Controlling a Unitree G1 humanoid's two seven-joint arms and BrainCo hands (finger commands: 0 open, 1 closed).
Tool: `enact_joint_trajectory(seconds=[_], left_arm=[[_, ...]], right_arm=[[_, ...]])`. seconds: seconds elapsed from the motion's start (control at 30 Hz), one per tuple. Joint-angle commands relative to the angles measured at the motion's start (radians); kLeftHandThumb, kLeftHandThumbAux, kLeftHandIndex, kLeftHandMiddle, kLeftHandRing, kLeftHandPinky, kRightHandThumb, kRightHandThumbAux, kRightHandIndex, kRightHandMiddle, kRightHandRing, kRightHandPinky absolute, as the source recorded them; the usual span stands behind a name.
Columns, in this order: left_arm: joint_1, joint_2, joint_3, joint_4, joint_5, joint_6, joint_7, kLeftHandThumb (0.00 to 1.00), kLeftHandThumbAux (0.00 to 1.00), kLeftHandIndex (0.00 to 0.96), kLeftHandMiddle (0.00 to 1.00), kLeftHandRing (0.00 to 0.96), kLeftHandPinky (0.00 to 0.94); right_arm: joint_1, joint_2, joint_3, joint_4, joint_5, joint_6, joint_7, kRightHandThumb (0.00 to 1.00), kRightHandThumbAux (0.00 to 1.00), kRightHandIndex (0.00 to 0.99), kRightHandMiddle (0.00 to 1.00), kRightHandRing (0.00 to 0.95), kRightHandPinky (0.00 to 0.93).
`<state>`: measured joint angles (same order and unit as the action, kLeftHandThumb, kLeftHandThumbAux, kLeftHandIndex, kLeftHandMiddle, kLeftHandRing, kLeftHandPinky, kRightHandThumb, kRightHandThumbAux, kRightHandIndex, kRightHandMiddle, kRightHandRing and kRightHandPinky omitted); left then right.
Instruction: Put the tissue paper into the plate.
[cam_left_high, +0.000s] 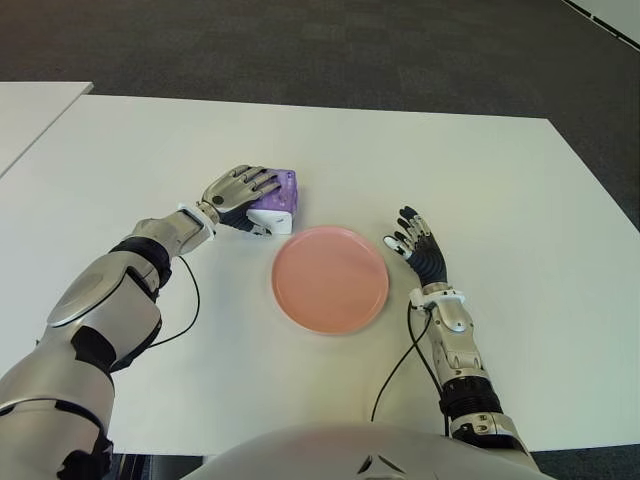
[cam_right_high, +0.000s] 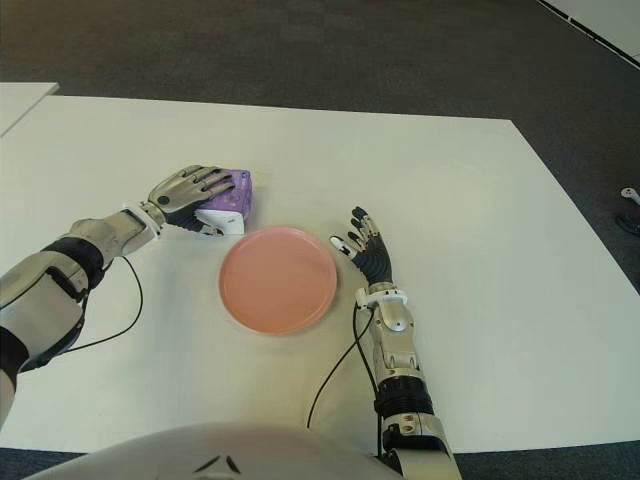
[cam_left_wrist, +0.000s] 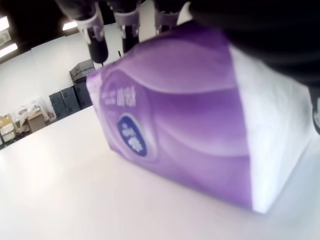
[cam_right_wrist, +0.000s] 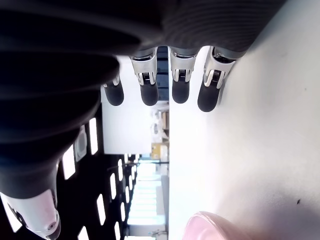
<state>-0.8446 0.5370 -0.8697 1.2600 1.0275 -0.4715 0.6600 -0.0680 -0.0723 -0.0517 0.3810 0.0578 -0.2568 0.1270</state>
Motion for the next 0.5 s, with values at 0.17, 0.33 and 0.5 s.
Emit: enact_joint_trajectory(seconds=[0.17, 0.33, 0.5], left_arm=[[0.041, -0.009, -0.016, 0.02, 0.012, -0.013, -0.024, 0.084, 0.347, 0.0, 0.0, 0.0, 0.0], [0.038, -0.01, -0.017, 0.023, 0.011, -0.008, -0.031, 0.084, 0.35, 0.0, 0.0, 0.0, 0.0], [0.034, -0.014, -0.022, 0.028, 0.019, 0.003, -0.017, 0.143, 0.433, 0.0, 0.0, 0.0, 0.0]], right_arm=[[0.063, 0.013, 0.012, 0.033, -0.013, 0.103, -0.019, 0.0, 0.676, 0.0, 0.0, 0.0, 0.0], [0.06, 0.014, 0.011, 0.038, -0.014, 0.097, -0.02, 0.0, 0.681, 0.0, 0.0, 0.0, 0.0], [0.057, 0.015, 0.01, 0.037, -0.015, 0.107, -0.025, 0.0, 0.685, 0.0, 0.0, 0.0, 0.0]])
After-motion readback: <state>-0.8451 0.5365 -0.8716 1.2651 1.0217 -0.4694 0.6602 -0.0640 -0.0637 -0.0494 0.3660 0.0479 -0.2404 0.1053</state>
